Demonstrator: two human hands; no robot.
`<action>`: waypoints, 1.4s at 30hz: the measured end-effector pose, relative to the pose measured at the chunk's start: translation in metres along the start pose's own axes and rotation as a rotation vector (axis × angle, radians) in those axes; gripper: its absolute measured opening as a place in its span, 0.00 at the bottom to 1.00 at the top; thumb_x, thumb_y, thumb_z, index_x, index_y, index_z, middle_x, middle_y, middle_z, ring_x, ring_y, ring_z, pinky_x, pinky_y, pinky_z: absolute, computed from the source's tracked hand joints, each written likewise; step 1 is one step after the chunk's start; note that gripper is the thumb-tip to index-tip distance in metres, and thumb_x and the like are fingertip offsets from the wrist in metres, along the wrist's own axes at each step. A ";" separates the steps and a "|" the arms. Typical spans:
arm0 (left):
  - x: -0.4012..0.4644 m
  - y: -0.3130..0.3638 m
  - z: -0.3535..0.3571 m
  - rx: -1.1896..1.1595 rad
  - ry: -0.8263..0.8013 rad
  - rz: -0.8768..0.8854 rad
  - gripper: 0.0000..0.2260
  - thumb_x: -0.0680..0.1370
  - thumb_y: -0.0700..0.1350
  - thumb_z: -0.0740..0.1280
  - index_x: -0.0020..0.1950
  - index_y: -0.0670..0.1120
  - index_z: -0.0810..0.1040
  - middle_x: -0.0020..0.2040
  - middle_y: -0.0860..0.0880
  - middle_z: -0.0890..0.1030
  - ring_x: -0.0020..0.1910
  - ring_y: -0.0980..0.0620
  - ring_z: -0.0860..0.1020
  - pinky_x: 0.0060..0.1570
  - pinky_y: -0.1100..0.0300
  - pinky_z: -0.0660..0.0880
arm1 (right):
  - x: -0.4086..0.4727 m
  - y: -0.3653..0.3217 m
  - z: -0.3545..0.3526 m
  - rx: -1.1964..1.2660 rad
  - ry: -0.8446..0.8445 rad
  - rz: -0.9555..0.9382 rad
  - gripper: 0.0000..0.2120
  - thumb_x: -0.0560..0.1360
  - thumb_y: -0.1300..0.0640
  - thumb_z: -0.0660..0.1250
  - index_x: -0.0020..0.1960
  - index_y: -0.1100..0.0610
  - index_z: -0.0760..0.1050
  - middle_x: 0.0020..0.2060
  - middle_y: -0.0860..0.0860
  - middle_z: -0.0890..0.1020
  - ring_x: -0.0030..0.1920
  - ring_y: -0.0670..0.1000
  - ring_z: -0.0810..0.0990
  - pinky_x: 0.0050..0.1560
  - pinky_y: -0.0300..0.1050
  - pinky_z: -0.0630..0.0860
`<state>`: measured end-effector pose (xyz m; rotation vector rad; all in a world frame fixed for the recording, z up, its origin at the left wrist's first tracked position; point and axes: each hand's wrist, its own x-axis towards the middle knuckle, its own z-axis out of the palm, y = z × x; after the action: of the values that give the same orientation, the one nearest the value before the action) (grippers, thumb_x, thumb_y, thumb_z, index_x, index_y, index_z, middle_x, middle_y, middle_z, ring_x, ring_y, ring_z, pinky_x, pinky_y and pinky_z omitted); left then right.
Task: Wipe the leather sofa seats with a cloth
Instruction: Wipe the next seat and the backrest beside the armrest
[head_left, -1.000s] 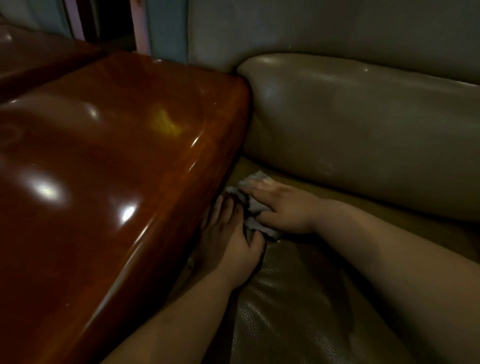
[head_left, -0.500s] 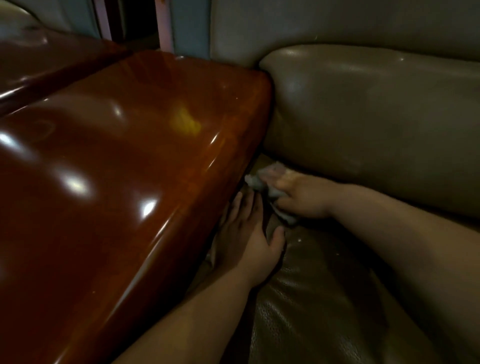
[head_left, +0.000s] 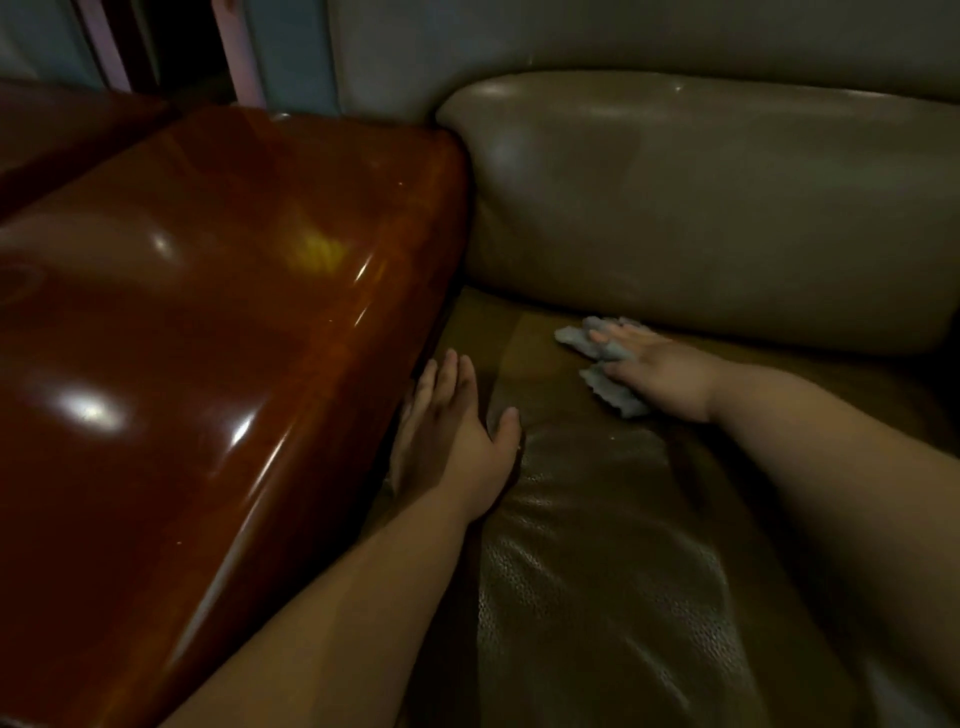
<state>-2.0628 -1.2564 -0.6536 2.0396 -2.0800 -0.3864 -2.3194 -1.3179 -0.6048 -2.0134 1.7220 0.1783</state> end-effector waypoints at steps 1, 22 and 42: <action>0.000 0.000 0.000 0.006 0.002 0.003 0.37 0.83 0.67 0.51 0.87 0.51 0.45 0.87 0.54 0.44 0.85 0.53 0.42 0.80 0.52 0.42 | 0.000 -0.011 0.004 -0.014 0.031 0.017 0.29 0.87 0.43 0.51 0.85 0.48 0.47 0.83 0.44 0.47 0.83 0.48 0.43 0.80 0.43 0.39; -0.141 -0.026 -0.056 -0.028 -0.141 -0.001 0.26 0.88 0.44 0.53 0.86 0.42 0.51 0.86 0.45 0.48 0.85 0.48 0.48 0.70 0.78 0.36 | -0.086 -0.109 0.068 -0.154 0.112 -0.087 0.32 0.86 0.42 0.47 0.85 0.51 0.42 0.84 0.48 0.43 0.83 0.50 0.40 0.79 0.44 0.35; -0.134 -0.045 -0.017 -0.108 0.073 -0.009 0.39 0.76 0.58 0.41 0.86 0.45 0.46 0.85 0.52 0.44 0.85 0.54 0.45 0.80 0.60 0.38 | 0.062 -0.178 0.028 -0.554 0.010 -0.163 0.32 0.83 0.38 0.47 0.80 0.55 0.61 0.82 0.58 0.56 0.82 0.60 0.51 0.81 0.57 0.46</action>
<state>-2.0112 -1.1240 -0.6473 1.9714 -1.9647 -0.4099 -2.1311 -1.3450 -0.6052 -2.5318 1.6248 0.6509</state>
